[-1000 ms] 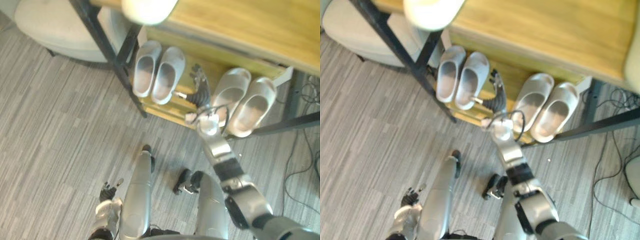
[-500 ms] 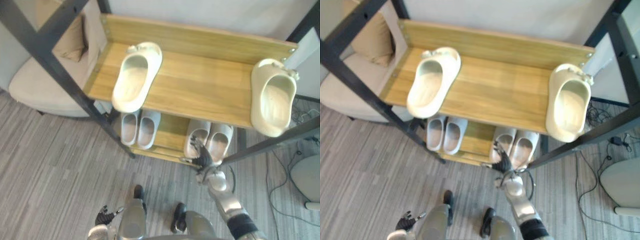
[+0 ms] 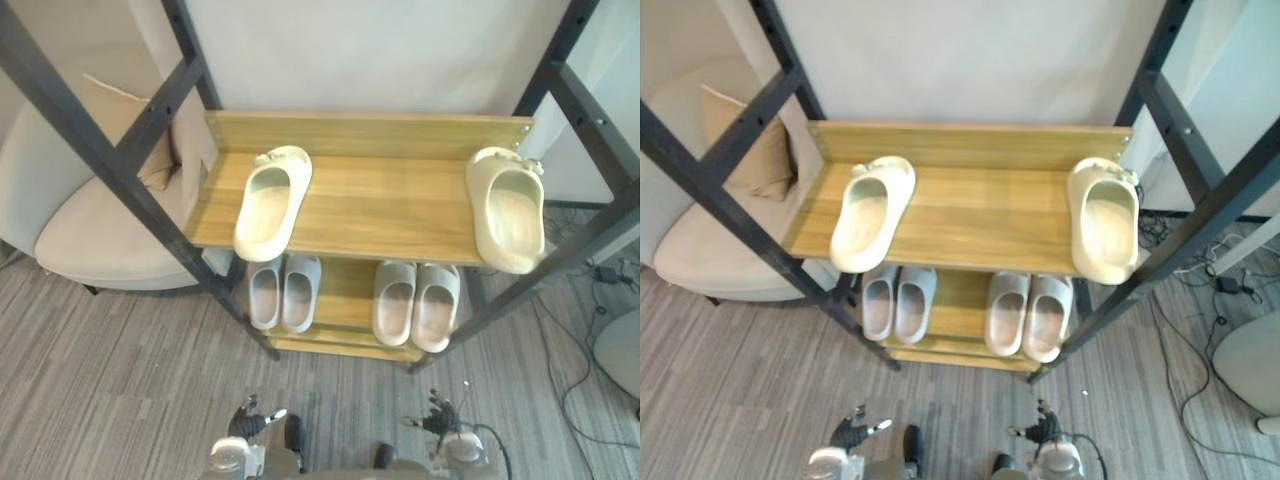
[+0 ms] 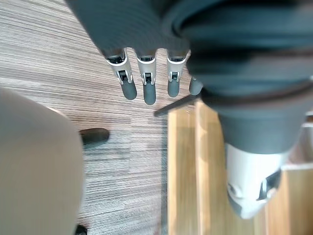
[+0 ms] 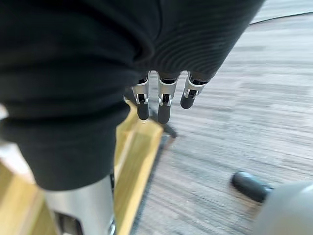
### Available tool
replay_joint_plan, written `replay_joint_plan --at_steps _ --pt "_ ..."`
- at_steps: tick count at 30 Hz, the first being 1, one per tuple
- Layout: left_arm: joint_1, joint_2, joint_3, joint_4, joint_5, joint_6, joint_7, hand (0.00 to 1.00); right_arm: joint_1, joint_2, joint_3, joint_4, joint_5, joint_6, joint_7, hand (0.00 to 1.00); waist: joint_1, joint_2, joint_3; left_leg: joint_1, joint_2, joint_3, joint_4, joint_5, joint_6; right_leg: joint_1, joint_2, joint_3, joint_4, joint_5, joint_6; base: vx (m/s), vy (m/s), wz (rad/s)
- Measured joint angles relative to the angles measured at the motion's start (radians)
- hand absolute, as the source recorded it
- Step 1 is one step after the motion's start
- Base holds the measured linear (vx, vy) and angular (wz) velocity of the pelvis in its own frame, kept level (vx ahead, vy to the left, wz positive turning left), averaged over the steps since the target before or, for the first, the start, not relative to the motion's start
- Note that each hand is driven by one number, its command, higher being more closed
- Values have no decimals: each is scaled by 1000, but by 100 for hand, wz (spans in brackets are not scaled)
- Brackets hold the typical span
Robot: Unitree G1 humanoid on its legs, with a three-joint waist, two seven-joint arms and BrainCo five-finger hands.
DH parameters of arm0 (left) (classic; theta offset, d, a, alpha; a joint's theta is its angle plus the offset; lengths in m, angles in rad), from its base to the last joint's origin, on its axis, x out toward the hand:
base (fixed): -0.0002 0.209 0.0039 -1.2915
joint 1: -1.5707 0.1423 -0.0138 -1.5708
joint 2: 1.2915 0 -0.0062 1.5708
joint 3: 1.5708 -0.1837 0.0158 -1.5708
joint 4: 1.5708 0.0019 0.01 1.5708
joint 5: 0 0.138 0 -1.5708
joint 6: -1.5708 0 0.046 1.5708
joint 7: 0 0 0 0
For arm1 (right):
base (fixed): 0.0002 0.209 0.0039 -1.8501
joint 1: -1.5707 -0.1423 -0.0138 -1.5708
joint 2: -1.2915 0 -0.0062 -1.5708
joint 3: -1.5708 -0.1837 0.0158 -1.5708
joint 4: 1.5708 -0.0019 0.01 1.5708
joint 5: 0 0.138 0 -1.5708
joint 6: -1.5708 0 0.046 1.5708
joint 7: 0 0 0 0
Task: Organize the slippers on the shoe rack
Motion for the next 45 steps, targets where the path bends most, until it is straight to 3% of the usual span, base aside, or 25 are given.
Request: replay_joint_plan --at_steps 5,11,17,20,24,34,39,45 --pt "38 37 -162 -263 -8 -19 -32 0 6 -1 -40 21 2 3 -1 0 -1 10 -21 22 -11 -7 -3 -6 0 38 -7 -7 -25 1 5 -5 19 6" --pt "37 64 -341 -547 -104 -50 -111 0 -10 1 -49 47 2 4 -1 0 -5 25 -33 27 -12 -10 -3 -4 2 44 -6 -5 -29 9 8 13 -3 -1" --pt "-25 66 -383 -706 -121 -61 -102 0 -11 0 -35 49 0 3 -2 0 -10 26 -35 42 -11 -12 -5 -8 0 66 -2 -5 -49 11 5 15 -5 -1" --pt "-81 72 -382 -792 -125 -70 -65 0 -10 0 -31 49 -1 4 -8 0 -15 28 -38 42 -13 -25 -4 -8 0 70 -2 -8 -54 13 4 6 -5 1" --pt "-130 75 -363 -898 -161 -100 -19 0 -11 -1 -25 49 -1 4 -19 0 -20 27 -46 42 -15 -30 -4 -9 0 75 -2 -10 -62 17 2 0 0 0" --pt "-170 103 -214 -1008 -199 -112 53 0 -12 -9 8 72 0 6 -19 0 -20 24 -63 55 -17 -46 -7 -12 -1 103 -2 -26 -80 19 -2 -10 -6 3" --pt "-250 155 -110 -1007 -185 -112 90 0 -14 -9 7 72 0 11 -15 0 -19 15 -67 55 -18 -53 -7 -12 -1 108 -2 -33 -82 19 -1 -3 -8 3" --pt "-379 229 22 -880 -138 -113 136 0 -18 -10 2 71 0 17 -4 0 -22 10 -66 53 -19 -53 -7 -13 -2 110 -1 -34 -89 22 -1 0 0 0"
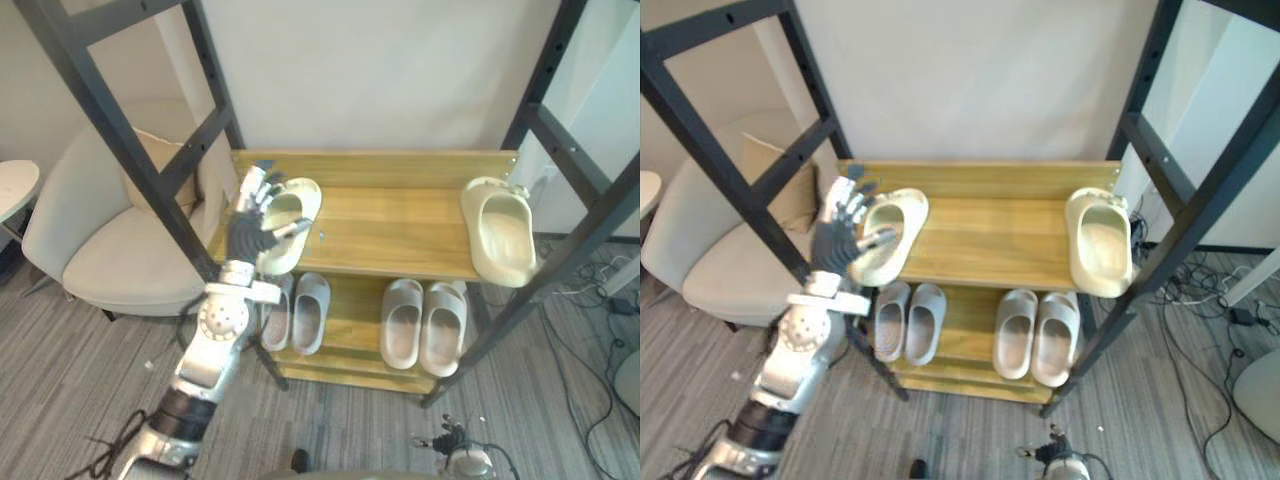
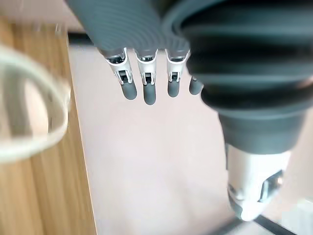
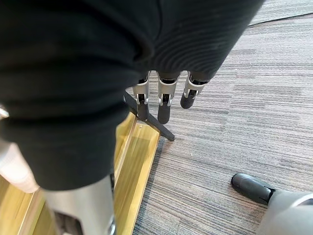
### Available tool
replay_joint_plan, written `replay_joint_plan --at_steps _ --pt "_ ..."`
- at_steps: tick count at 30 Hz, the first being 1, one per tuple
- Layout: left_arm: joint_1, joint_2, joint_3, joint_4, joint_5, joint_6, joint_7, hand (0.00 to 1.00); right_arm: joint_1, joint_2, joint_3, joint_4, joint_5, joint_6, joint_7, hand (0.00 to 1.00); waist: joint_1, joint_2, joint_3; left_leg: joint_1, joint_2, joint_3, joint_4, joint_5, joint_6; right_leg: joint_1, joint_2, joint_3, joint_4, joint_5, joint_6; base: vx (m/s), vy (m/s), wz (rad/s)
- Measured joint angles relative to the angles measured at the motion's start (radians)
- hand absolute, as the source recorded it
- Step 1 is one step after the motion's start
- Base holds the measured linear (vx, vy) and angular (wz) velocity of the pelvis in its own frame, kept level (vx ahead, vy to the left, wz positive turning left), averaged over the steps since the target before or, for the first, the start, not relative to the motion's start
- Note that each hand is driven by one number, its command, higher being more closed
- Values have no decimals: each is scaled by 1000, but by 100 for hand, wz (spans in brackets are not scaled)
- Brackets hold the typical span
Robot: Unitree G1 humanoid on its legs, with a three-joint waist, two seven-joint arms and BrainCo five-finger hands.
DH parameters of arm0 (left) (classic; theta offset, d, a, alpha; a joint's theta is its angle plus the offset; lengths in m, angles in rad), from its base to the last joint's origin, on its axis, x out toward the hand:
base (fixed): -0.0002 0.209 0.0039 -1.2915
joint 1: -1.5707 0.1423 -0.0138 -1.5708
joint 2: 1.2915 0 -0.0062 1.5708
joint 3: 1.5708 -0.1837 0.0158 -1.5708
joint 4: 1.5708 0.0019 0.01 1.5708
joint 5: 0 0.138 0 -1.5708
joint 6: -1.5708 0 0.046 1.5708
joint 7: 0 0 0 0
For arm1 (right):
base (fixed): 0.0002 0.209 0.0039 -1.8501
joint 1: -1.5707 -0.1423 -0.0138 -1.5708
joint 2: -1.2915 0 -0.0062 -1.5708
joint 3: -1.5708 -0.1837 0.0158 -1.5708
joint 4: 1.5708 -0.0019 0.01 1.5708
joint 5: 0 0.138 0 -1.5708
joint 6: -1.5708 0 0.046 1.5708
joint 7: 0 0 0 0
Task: Organize the slippers on the shoe rack
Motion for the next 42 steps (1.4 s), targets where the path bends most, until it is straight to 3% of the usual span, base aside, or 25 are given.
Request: replay_joint_plan --at_steps 6,9,15,32,42 --pt "-86 62 40 110 0 8 15 0 -7 1 -39 0 1 11 12 0 -2 -9 6 -2 0 1 0 -2 -3 0 1 0 -6 1 -1 0 -3 -1" --pt "-166 129 82 201 0 15 30 0 -14 1 -40 -1 1 16 13 0 -6 -20 14 -4 2 6 0 -6 -3 -2 3 4 -7 1 -1 5 -13 -2" --pt "-217 210 90 283 1 28 35 0 -15 1 -80 -2 7 19 16 0 -7 -20 16 -15 1 26 1 -19 -4 -22 2 24 -9 1 -2 35 -10 -9" --pt "-317 275 65 479 76 75 -29 0 -31 1 -122 -4 39 19 18 0 -21 -2 58 -20 11 51 0 -27 -11 -51 9 64 -6 4 -7 2 -9 -7" --pt "-330 294 38 541 189 87 -48 0 -31 2 -155 -4 40 18 18 0 -21 7 64 -33 17 52 6 -28 -13 -63 15 68 -6 1 -11 7 -3 0"
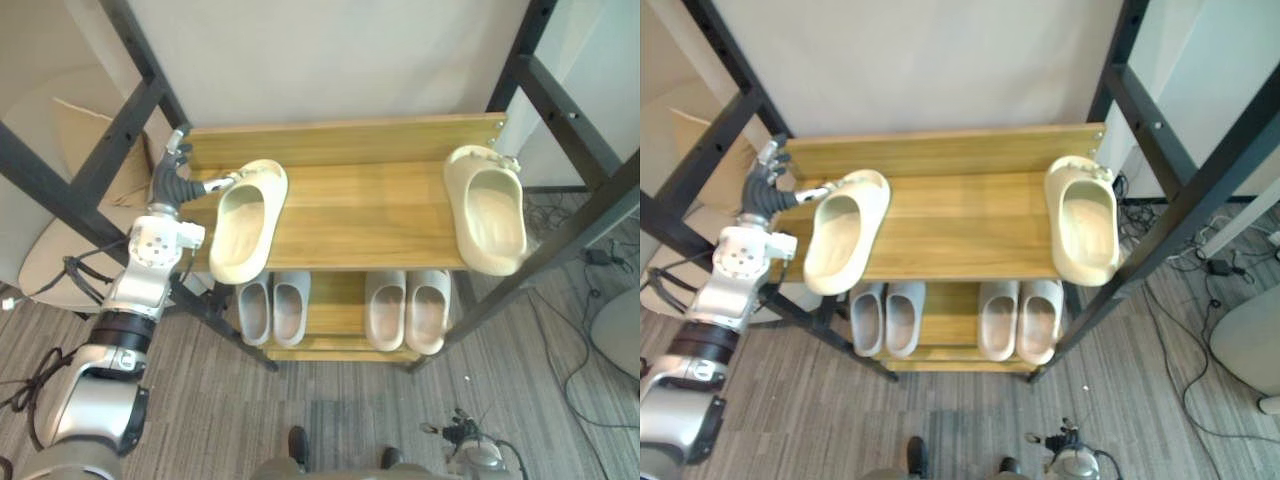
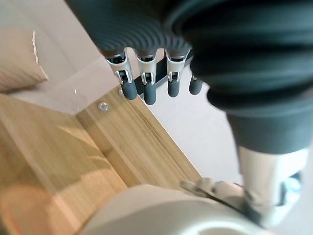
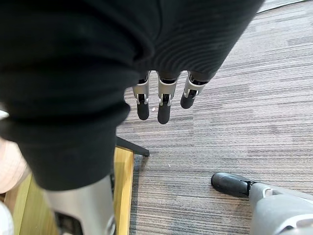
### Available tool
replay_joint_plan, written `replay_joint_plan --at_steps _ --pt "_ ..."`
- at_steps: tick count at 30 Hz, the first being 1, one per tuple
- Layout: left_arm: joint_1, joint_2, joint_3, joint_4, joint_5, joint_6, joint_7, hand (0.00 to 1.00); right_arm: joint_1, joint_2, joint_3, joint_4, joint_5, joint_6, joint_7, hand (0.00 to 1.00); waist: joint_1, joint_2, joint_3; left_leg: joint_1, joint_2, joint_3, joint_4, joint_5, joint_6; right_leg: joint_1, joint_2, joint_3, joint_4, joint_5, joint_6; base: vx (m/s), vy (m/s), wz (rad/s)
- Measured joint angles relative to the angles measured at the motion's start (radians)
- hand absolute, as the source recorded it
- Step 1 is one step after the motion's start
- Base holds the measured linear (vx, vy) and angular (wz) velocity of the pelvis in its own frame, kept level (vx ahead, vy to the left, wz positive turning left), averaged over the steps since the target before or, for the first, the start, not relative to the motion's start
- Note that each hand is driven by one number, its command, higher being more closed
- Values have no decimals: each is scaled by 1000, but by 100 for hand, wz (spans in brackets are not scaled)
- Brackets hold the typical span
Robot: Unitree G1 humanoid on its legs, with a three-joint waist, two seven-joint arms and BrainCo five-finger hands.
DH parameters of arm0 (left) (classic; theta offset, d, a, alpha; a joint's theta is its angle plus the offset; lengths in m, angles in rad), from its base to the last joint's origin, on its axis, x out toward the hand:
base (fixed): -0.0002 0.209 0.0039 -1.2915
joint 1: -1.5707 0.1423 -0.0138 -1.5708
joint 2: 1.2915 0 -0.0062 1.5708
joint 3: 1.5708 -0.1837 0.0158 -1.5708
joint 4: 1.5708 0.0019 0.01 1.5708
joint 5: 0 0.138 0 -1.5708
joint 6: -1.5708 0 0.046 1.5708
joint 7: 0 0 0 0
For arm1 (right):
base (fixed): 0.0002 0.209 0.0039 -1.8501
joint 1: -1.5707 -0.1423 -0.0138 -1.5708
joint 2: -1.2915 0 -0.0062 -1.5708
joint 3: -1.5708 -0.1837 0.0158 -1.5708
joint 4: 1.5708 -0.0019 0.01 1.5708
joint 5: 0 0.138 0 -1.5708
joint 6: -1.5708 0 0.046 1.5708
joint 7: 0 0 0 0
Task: Organize the slippers on the shoe rack
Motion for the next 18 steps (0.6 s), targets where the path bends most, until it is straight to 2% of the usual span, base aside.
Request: replay_joint_plan --at_steps 3,8,9,18 --pt "-24 3 -37 48 71 13 -1 0 -5 0 0 -2 0 -3 0 0 -3 5 2 0 0 -1 0 0 0 0 0 -1 1 0 0 0 0 0" --pt "-40 3 -51 84 121 28 -1 0 -4 0 0 -2 0 -3 0 0 -10 6 3 0 0 -1 -1 0 0 -1 0 0 2 0 0 -6 0 0" --pt "-41 3 -51 90 141 29 -1 100 -4 0 0 -2 0 -3 0 0 -12 6 4 0 0 0 -1 0 0 -2 0 0 2 0 0 0 0 0" --pt "-88 3 -86 140 213 29 -4 100 -5 0 0 -3 1 -5 -1 0 -16 9 14 -4 0 6 0 0 0 -10 -1 8 3 0 0 -1 0 -2"
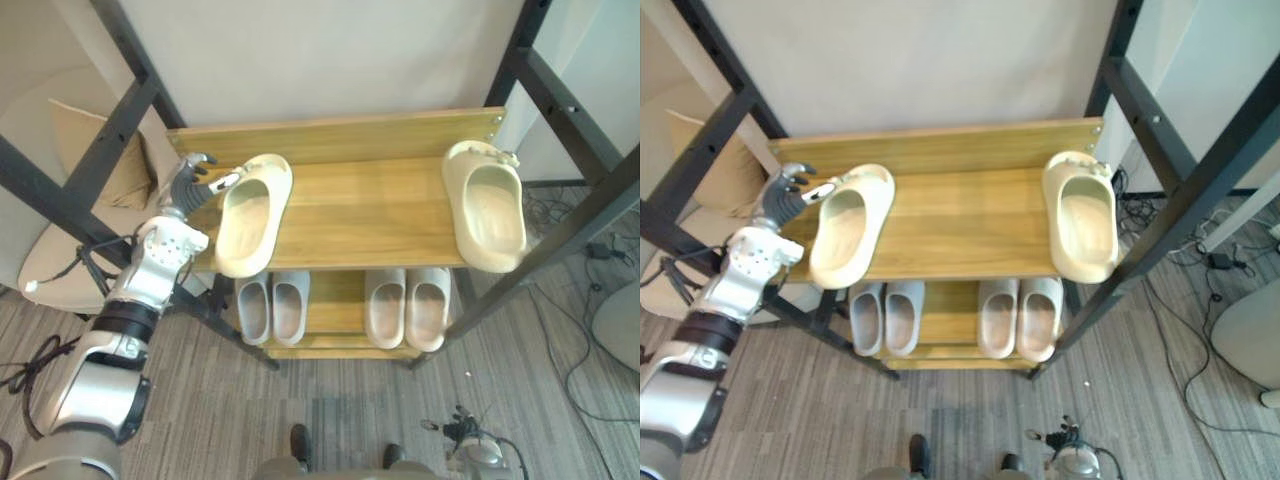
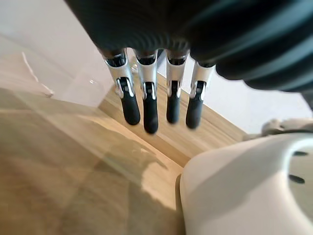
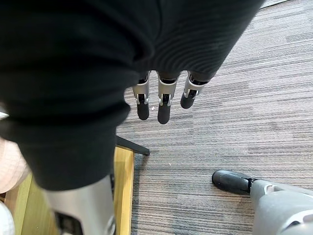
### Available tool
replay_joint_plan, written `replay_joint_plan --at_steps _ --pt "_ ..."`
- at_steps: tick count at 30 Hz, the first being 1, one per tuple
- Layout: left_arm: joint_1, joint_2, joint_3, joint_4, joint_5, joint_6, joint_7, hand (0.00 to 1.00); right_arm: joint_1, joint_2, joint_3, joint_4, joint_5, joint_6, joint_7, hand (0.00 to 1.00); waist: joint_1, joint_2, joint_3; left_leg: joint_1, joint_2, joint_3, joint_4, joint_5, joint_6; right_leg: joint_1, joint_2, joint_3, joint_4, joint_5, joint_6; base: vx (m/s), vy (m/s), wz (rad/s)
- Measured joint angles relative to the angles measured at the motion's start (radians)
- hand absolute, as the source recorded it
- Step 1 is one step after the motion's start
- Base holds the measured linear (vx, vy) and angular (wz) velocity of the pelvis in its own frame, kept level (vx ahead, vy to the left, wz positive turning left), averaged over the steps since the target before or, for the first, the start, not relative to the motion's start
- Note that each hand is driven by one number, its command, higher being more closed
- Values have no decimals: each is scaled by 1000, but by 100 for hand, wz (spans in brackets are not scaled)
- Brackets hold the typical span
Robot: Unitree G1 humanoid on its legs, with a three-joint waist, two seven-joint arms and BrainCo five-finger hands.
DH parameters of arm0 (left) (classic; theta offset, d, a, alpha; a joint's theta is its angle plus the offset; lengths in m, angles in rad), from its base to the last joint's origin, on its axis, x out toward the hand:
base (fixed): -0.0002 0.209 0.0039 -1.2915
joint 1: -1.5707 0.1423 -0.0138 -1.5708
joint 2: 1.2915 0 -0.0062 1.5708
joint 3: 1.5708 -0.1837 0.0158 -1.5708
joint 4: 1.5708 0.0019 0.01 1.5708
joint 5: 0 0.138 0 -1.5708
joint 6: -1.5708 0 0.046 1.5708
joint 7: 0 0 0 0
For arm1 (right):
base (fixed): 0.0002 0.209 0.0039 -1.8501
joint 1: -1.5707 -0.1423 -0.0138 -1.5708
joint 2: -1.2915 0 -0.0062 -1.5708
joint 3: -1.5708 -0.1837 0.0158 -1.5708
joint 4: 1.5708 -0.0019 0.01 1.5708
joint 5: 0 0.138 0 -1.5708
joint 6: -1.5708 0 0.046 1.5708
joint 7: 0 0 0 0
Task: Organize the slippers on the shoe rack
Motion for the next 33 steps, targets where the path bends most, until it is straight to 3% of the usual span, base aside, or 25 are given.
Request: replay_joint_plan --at_steps 15,20,21,27,33 --pt "-27 -1 -2 8 6 -6 2 100 1 1 0 0 1 -1 0 0 -1 2 1 3 0 14 0 0 0 -3 -1 13 -3 13 -2 -5 1 -2" --pt "-29 -23 -2 30 -12 22 3 100 1 2 0 0 0 -1 -1 0 -6 7 10 3 -1 13 0 0 0 -3 -2 13 -3 14 -1 0 0 0" --pt "-29 -26 -2 30 -12 22 3 0 1 4 0 0 0 -1 -1 0 -6 8 14 3 -1 13 0 0 0 -3 -2 13 -4 14 -1 0 0 0" --pt "-29 -26 -1 26 -31 22 11 0 -1 10 4 0 0 -1 -2 0 -7 10 18 3 -1 14 1 0 0 -3 -2 13 -5 14 -1 0 0 0" --pt "-26 -54 43 1 -32 24 63 0 4 10 4 1 0 -1 -8 0 -7 9 19 3 -1 14 0 0 0 -4 -2 13 -4 15 -2 0 0 0"
